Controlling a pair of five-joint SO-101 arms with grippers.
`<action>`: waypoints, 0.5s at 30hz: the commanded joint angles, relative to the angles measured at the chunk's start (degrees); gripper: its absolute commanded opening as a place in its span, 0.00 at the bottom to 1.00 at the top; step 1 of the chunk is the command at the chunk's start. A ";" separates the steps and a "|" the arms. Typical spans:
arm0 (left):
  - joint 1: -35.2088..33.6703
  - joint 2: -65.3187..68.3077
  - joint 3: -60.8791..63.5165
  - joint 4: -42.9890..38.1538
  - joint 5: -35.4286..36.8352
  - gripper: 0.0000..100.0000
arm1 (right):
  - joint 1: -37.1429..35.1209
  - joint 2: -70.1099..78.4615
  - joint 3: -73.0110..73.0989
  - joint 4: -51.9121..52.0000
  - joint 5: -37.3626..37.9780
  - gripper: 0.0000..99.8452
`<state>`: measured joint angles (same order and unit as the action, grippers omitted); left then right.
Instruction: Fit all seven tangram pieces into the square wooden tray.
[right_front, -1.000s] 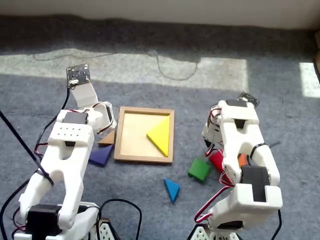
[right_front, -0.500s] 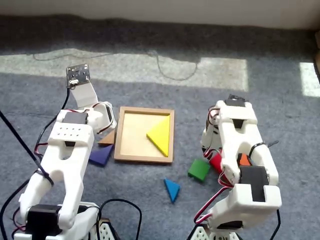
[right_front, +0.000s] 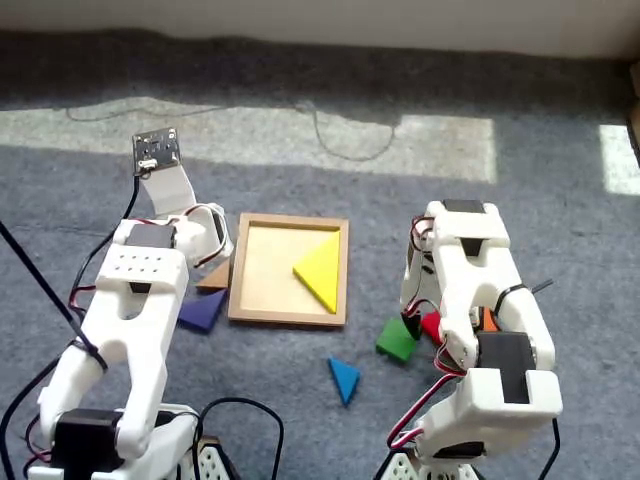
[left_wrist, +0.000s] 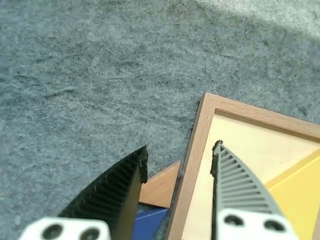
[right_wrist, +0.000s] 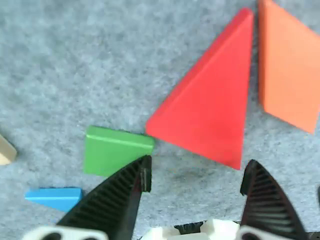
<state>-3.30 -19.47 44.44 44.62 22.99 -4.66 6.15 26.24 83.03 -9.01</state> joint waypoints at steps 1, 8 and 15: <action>-0.48 -1.71 -0.40 -0.97 0.18 0.22 | -0.04 -0.22 -2.51 1.45 2.99 0.29; -0.57 -1.80 -0.40 -0.97 0.18 0.22 | 1.71 -0.13 -2.15 -2.95 3.08 0.29; -0.57 -1.80 -0.40 -0.88 0.18 0.22 | 1.80 0.92 -1.98 -5.41 9.76 0.29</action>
<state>-3.30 -19.47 44.44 44.62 22.99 -3.69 6.59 26.24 78.73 -5.23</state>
